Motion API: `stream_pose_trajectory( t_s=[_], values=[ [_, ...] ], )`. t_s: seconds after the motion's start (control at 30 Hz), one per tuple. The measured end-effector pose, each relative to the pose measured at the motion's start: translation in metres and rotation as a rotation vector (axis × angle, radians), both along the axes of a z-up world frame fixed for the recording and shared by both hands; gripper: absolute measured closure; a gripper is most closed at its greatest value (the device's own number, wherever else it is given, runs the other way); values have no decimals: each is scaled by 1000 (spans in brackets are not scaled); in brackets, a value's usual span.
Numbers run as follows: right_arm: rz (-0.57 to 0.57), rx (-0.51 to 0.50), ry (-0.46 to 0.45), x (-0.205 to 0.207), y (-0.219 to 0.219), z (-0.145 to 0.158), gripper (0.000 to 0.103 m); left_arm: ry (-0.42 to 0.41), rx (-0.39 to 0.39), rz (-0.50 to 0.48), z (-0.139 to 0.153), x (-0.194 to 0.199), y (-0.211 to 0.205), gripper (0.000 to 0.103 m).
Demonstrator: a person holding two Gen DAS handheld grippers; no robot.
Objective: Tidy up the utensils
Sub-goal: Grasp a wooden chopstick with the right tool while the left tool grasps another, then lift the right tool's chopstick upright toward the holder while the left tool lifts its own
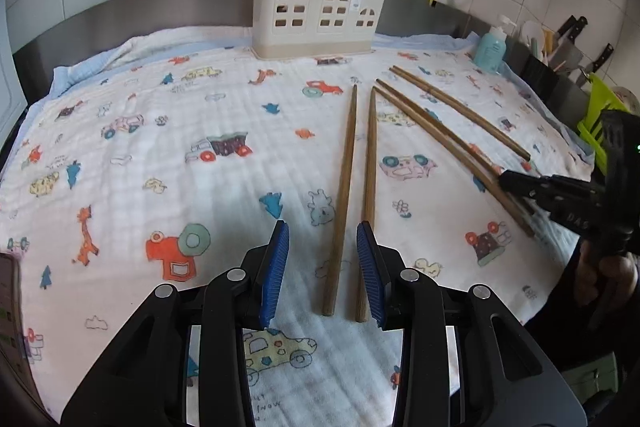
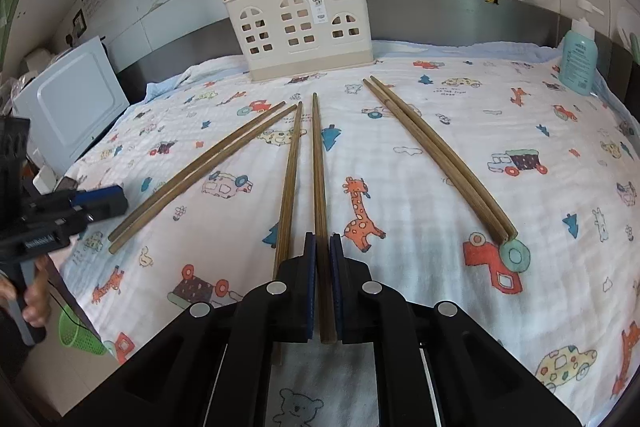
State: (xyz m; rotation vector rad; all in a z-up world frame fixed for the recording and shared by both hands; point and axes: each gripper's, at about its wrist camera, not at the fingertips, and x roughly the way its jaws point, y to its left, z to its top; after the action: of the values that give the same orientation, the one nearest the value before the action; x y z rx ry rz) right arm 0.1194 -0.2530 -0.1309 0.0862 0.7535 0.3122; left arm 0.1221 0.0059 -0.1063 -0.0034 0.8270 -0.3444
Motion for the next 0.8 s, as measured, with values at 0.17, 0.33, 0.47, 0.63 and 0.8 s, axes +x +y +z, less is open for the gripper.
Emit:
stream_pose_trajectory(
  t_s=[0.17, 0.33, 0.47, 0.63, 0.8],
  values=[
    [-8, 14, -16, -5, -1, 8, 96, -11, 10, -14, -3, 0, -4, 68],
    [-24, 32, -33, -9, -5, 16, 96, -23, 34, -45, -5, -1, -11, 87],
    [-32, 38, -46, -12, -7, 21, 96, -22, 51, -50, -9, -1, -14, 92],
    [-35, 40, -57, -13, -9, 27, 96, -24, 67, -48, -11, 0, -16, 92],
    [-40, 43, -68, -14, -10, 33, 96, -41, 99, -33, -11, -1, -20, 95]
  ],
)
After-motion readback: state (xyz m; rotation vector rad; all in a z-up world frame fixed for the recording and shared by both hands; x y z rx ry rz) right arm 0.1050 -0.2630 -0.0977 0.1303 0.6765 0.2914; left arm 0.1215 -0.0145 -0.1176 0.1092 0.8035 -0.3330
